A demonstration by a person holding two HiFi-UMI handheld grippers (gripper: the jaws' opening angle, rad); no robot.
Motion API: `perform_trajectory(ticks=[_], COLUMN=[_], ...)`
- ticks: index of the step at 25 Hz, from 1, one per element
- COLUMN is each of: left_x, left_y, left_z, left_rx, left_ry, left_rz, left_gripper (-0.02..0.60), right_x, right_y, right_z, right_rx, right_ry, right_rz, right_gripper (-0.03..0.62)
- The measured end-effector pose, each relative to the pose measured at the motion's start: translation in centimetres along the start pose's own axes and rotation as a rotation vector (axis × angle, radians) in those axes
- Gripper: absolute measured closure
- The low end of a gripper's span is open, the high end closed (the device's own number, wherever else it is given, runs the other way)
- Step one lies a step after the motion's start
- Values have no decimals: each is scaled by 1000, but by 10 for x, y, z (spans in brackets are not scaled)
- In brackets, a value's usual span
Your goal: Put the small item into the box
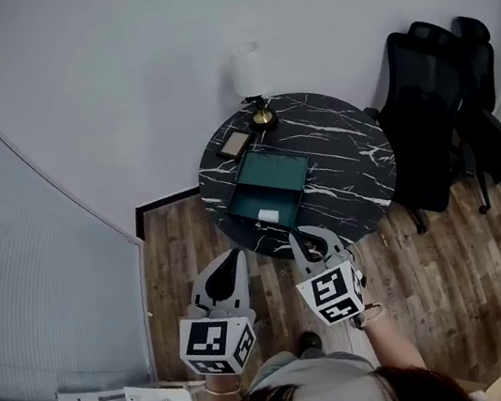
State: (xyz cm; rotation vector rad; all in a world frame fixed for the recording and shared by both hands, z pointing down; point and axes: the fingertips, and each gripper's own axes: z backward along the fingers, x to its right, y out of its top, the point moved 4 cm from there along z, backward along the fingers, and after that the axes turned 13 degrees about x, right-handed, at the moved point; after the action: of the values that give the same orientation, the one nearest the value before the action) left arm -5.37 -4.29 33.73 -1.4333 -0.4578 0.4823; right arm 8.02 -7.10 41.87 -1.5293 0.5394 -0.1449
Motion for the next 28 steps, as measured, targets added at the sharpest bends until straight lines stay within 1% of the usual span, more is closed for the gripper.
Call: perform_trajectory(ticks=[10,20,28], left_x=[7,12,16], left_y=[4,14,17], left_z=[28,60,82], left_rx=[19,39,46], left_ry=[-20,-51,-69], left_rz=[-2,3,14], left_gripper=[574,574,574], right_x=[-14,-30,-46], right_y=[26,52,70], right_z=[27,61,83], right_rx=[83,116,138], right_ry=[-50,-120,-139], right_rz=[-23,-35,-14], right_gripper=[569,569,569])
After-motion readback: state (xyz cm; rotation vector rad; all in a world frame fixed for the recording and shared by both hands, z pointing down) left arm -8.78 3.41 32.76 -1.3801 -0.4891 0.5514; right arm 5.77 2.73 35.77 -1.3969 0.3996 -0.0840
